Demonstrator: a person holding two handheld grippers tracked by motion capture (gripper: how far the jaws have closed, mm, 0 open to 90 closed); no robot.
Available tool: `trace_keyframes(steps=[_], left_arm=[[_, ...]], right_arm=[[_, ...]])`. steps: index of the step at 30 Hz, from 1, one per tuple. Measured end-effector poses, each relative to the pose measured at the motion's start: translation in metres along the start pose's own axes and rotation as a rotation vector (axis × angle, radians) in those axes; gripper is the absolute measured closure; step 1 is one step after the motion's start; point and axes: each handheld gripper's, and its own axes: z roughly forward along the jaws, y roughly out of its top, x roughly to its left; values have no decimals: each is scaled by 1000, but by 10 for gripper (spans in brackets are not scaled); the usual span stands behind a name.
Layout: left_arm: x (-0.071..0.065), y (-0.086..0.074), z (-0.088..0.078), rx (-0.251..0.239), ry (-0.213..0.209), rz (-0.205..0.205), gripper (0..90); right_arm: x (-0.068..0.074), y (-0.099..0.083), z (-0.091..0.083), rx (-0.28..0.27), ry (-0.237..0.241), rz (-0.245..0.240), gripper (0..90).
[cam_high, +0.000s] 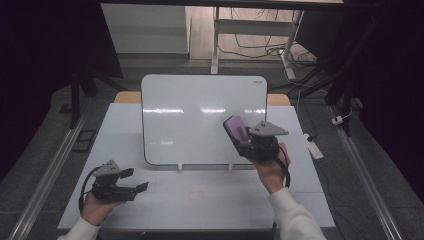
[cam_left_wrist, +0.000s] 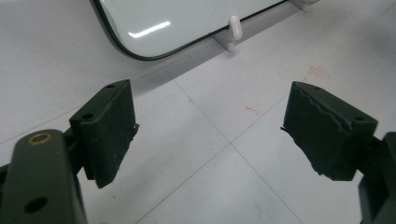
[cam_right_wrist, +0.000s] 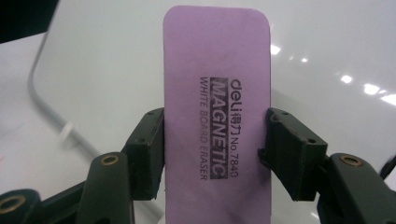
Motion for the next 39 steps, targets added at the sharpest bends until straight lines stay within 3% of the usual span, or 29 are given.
trace_keyframes(steps=[6, 14, 24, 31, 39], left_arm=[[-1, 1, 1, -4, -12, 13, 188], [-3, 3, 0, -17, -31, 50, 191], [-12, 13, 2, -25, -68, 84, 164], [-27, 27, 12, -23, -97, 137, 164], [-47, 48, 34, 4, -158, 212, 181]], right_arm=[[4, -31, -19, 3, 57, 26, 407], [10, -55, -36, 17, 141, -8, 407], [21, -66, -35, 60, 221, -59, 406], [29, -75, -33, 89, 250, -85, 406], [33, -78, -27, 108, 286, -95, 406]])
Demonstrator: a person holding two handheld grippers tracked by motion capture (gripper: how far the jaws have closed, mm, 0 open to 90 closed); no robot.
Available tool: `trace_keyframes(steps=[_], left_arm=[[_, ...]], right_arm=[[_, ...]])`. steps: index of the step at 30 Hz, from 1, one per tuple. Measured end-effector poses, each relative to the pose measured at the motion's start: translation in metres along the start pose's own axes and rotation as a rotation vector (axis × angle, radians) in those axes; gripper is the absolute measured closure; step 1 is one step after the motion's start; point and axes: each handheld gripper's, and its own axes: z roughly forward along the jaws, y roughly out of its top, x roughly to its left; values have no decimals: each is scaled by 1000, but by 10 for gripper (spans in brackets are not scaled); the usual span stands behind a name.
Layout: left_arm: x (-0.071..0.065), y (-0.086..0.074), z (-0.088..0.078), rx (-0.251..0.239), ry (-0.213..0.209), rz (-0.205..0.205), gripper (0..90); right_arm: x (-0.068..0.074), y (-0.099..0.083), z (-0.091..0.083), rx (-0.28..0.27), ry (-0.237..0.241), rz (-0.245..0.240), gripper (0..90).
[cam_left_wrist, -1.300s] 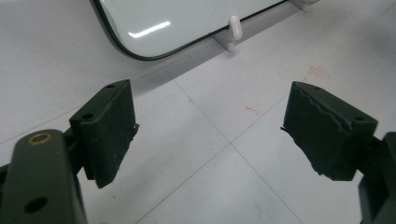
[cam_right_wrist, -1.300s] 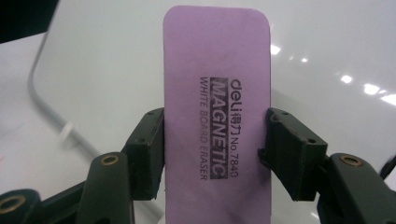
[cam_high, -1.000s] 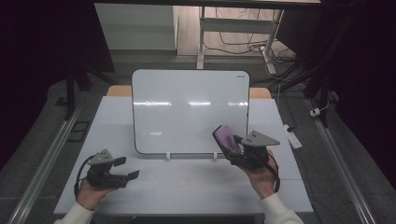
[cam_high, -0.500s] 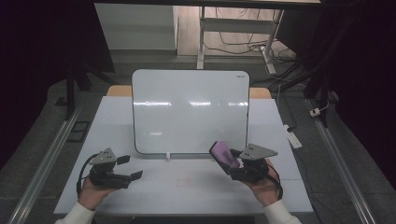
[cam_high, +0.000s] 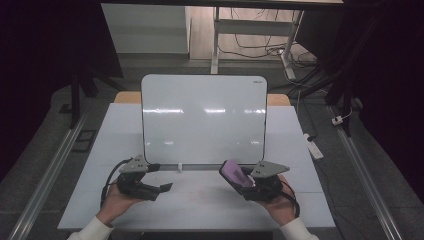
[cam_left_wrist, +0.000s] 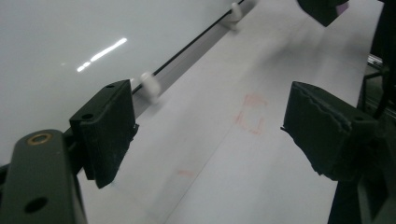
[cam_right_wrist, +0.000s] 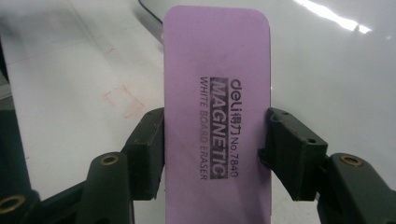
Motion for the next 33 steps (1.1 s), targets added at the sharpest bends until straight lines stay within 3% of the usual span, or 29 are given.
trace_keyframes(steps=[5, 18, 27, 33], left_arm=[[-6, 14, 16, 20, -47, 44, 186], [-24, 51, 47, 45, -188, 152, 196], [-34, 56, 62, 84, -287, 209, 217], [-38, 57, 66, 102, -345, 241, 303]], right_arm=[[4, 3, 6, 9, 32, -19, 406], [21, 9, 27, 44, 176, -87, 406], [26, 11, 29, 33, 245, -126, 406], [30, 12, 31, 31, 292, -149, 406]])
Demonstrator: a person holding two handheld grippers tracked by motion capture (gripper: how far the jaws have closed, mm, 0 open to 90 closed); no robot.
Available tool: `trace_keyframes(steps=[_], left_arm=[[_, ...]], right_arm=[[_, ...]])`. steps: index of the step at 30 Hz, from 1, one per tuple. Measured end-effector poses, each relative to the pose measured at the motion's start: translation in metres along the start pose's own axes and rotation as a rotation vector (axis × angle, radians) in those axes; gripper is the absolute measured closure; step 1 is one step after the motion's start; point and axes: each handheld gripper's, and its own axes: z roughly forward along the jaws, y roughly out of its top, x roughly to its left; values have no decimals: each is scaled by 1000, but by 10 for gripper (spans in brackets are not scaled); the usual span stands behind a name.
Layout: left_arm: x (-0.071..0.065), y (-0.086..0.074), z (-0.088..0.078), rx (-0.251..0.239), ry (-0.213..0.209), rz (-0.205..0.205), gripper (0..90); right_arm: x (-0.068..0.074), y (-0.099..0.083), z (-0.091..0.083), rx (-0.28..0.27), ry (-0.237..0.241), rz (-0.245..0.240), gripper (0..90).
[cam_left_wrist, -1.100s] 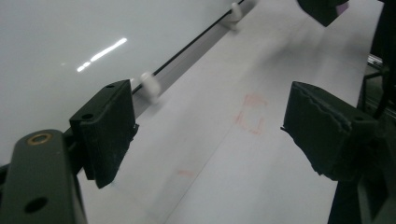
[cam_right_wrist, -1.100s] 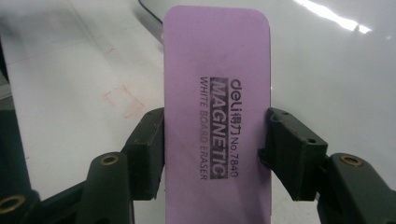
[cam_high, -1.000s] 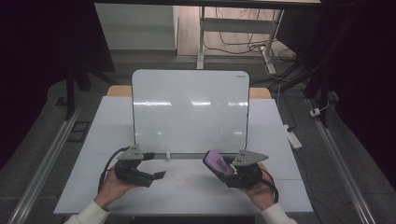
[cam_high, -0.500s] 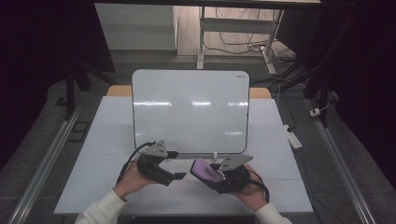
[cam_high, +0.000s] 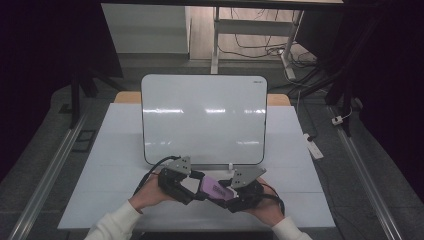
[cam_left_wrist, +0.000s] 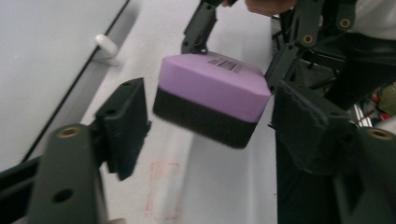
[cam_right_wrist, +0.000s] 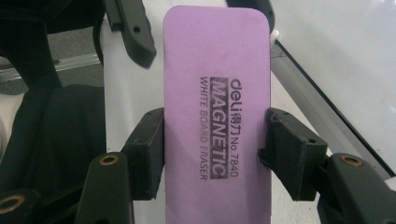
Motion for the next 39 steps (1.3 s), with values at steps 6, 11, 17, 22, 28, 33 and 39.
trace_keyframes(steps=[6, 11, 17, 22, 28, 33, 39], left_arm=[[-1, -1, 0, -10, 16, -17, 389], [0, -2, -2, -20, 3, -24, 396], [8, -5, -9, -52, 58, -98, 399], [16, -6, -11, -73, 137, -210, 399], [21, -5, -12, -99, 173, -282, 399], [23, -3, -9, -109, 162, -307, 400], [20, 0, -5, -110, 146, -313, 399]], right_arm=[[-5, -1, 3, -7, 50, 75, 400], [-10, -2, 3, 3, 66, 142, 304], [-15, -7, -6, -35, -13, 188, 292], [-7, -1, -18, -77, -145, 138, 333], [10, 7, -9, -49, -254, 35, 377], [16, 9, 1, -3, -337, -2, 386], [19, 11, 14, 48, -420, -67, 410]])
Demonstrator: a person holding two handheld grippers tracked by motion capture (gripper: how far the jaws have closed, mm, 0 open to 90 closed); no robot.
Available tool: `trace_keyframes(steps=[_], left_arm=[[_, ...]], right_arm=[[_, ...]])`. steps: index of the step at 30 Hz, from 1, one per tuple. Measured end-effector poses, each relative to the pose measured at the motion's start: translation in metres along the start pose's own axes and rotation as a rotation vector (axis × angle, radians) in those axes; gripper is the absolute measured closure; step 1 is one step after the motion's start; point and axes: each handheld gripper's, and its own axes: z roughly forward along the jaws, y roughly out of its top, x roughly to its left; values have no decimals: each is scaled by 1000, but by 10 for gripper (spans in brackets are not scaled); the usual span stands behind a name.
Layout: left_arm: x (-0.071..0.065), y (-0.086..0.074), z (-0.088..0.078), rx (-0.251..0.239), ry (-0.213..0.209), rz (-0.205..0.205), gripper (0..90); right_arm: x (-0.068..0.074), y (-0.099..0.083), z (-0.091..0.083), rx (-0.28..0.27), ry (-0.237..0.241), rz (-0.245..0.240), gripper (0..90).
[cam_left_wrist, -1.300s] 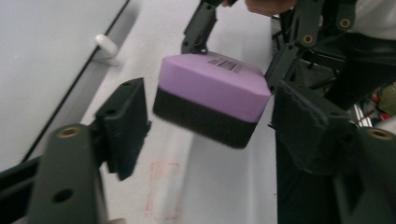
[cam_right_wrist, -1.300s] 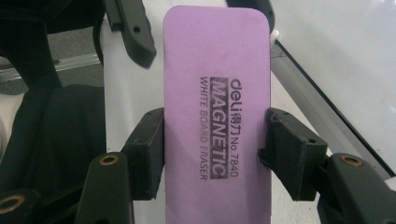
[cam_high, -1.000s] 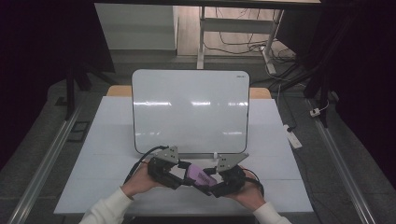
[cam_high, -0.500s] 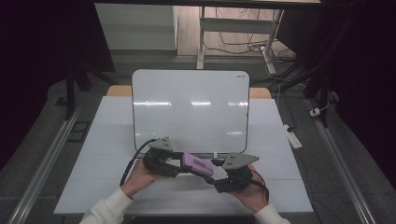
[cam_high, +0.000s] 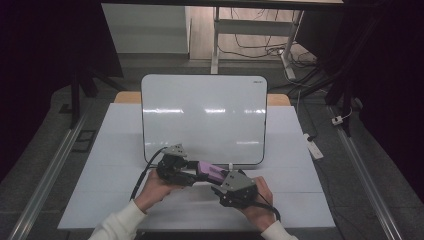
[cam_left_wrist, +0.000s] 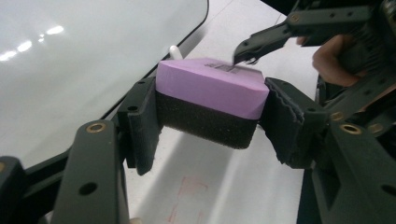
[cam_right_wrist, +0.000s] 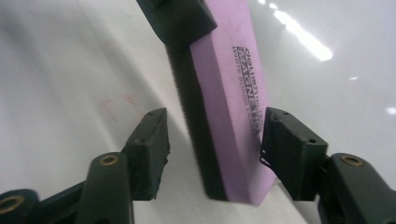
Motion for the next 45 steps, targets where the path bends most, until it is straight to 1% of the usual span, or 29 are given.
trace_keyframes(steps=[2, 4, 8, 9, 11, 14, 18, 20, 22, 24, 26, 29, 33, 36, 38, 40, 42, 45], left_arm=[[-1, 0, 1, 1, -13, -2, 399], [-2, 1, 1, 2, -9, -3, 399], [-2, 1, 1, -2, -9, -13, 404], [-2, 1, 1, -8, -6, -12, 409], [-3, 0, 1, -14, 3, -7, 398], [-6, 0, 0, -18, 26, 17, 342], [-9, -2, -7, -39, 69, 34, 260], [-10, -6, -14, -47, 87, 45, 239], [-10, -12, -23, -47, 108, 55, 232], [-9, -20, -32, -47, 127, 52, 228], [-7, -28, -41, -42, 150, 49, 222], [-3, -44, -56, -36, 191, 33, 219], [1, -66, -78, -44, 242, 4, 213], [4, -81, -93, -53, 272, -15, 211], [7, -90, -102, -58, 287, -30, 210], [9, -98, -109, -63, 301, -43, 208], [12, -103, -114, -66, 311, -53, 208], [16, -108, -119, -70, 320, -67, 208]], right_arm=[[4, 0, 2, 15, -41, -37, 456], [7, 0, 3, 21, -87, -78, 491], [11, 0, 4, 38, -126, -133, 579], [13, 0, 4, 36, -129, -134, 612], [13, 0, 3, 27, -137, -141, 626], [10, 0, 1, 13, -147, -130, 636], [-1, -1, -6, -19, -161, -67, 642], [-10, -1, -11, -31, -173, -21, 642], [-21, 0, -18, -49, -196, 37, 643], [-34, 1, -24, -59, -224, 91, 643], [-49, 4, -32, -73, -263, 141, 643], [-75, 11, -40, -86, -317, 231, 642], [-111, 25, -42, -94, -370, 331, 642], [-132, 38, -38, -91, -404, 372, 641], [-144, 46, -35, -74, -426, 391, 640], [-156, 53, -31, -54, -438, 416, 640], [-167, 58, -27, -34, -450, 439, 639], [-178, 64, -21, -14, -470, 457, 638]])
